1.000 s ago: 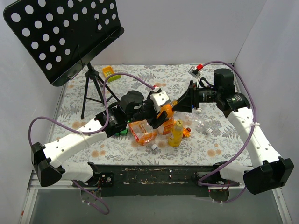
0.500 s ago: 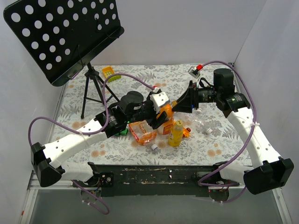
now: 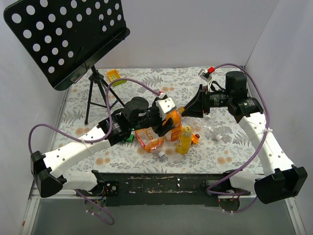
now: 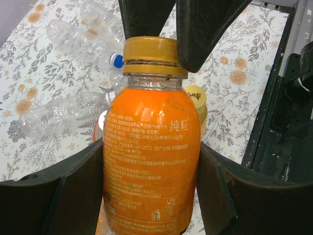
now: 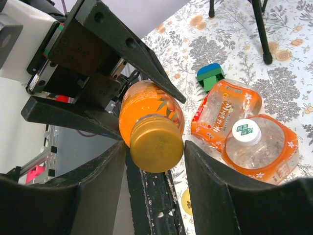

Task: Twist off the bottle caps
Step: Unscrew the bottle cap from the plastic bottle.

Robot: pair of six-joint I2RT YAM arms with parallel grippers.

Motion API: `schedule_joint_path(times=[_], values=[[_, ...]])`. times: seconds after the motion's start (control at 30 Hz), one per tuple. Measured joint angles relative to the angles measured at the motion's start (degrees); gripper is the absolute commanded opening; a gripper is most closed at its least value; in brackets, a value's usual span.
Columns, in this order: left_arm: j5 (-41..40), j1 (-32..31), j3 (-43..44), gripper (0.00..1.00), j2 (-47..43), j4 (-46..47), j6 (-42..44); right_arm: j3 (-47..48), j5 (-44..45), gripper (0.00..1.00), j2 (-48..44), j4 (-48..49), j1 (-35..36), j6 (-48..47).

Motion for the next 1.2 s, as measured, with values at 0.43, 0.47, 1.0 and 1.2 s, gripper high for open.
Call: schedule_joint_path(times=[0.43, 0.47, 1.0, 1.2], values=[[0.09, -0.28, -1.07, 0.00, -2.36, 1.68, -0.39, 0.00, -7.48, 0.23, 0.04, 0.92, -0.37, -4.81], [0.15, -0.39, -1.40, 0.00, -2.73, 1.97, -0.50, 0.00, -8.57, 0.22, 0.09, 0.85, -0.37, -6.38], [30.53, 13.60, -3.08, 0.00, -4.74, 3.04, -7.56, 24.85, -4.79, 0.24, 10.78, -39.52, 7.85, -67.65], [36.94, 14.80, -2.89, 0.00, -3.96, 4.20, -8.13, 24.76, -4.35, 0.27, 8.81, -41.13, 8.48, -75.30]])
